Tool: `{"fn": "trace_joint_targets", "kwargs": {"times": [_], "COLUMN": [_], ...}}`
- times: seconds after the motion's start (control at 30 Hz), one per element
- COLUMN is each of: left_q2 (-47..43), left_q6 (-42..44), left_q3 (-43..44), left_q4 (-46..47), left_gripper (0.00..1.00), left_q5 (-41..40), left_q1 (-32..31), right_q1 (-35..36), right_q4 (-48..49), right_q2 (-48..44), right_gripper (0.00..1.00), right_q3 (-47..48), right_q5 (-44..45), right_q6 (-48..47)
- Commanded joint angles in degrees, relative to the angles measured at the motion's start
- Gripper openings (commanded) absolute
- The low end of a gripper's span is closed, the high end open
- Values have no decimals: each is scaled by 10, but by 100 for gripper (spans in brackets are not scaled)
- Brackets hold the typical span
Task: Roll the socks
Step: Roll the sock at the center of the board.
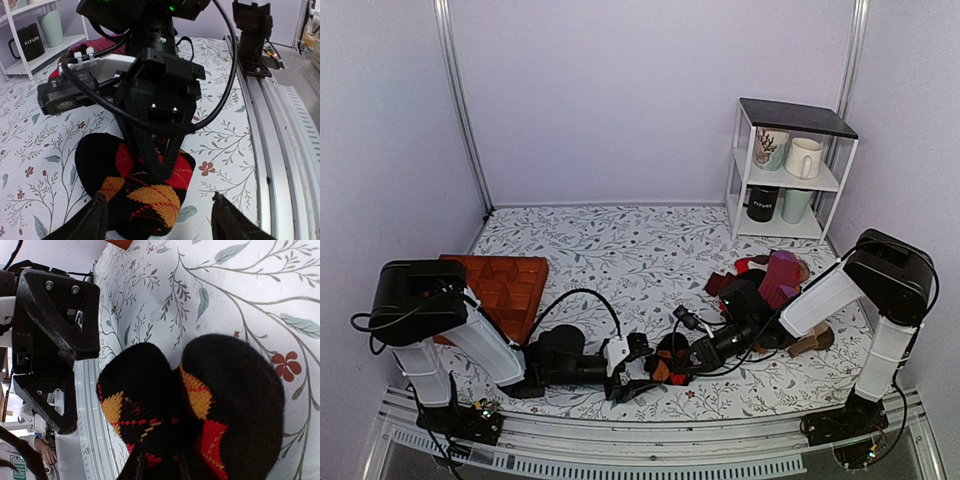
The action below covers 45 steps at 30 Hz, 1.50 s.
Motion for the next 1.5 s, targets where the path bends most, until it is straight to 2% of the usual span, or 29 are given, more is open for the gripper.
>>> {"fn": "trace_joint_targets", "kwargs": {"times": [0.0, 0.33, 0.6, 0.67, 0.83, 0.93, 1.1, 1.3, 1.4, 1.47], "left_q2": [21, 70, 116, 120, 126, 127, 140, 146, 145, 149], "left_q6": [-9, -12, -32, -48, -80, -89, -89, -72, -64, -62], "left_q3": [14, 59, 80, 72, 47, 37, 41, 57, 61, 72], "left_q4": [-9, -17, -74, -83, -84, -89, -122, -172, -188, -205], "left_gripper": [70, 71, 70, 69, 54, 54, 55, 74, 75, 70], "left_q5": [29, 26, 40, 47, 81, 82, 76, 45, 27, 19], "left_q1": [-6, -6, -6, -6, -7, -10, -17, -31, -34, -34], "right_q1": [9, 9, 9, 9, 9, 9, 9, 9, 9, 8], "right_q4": [-129, -130, -132, -133, -136, -141, -148, -156, -157, -157], "right_q2": [46, 47, 38, 39, 39, 34, 25, 31, 32, 32], "right_gripper": [6, 6, 6, 6, 6, 6, 6, 6, 6, 6], "right_q3": [-28, -28, -31, -32, -30, -27, -21, -12, -13, -13], "right_q5": [112, 110, 107, 107, 106, 104, 92, 87, 86, 85], "right_q6": [-14, -15, -13, -13, -14, -14, -15, -15, -14, -13]}}
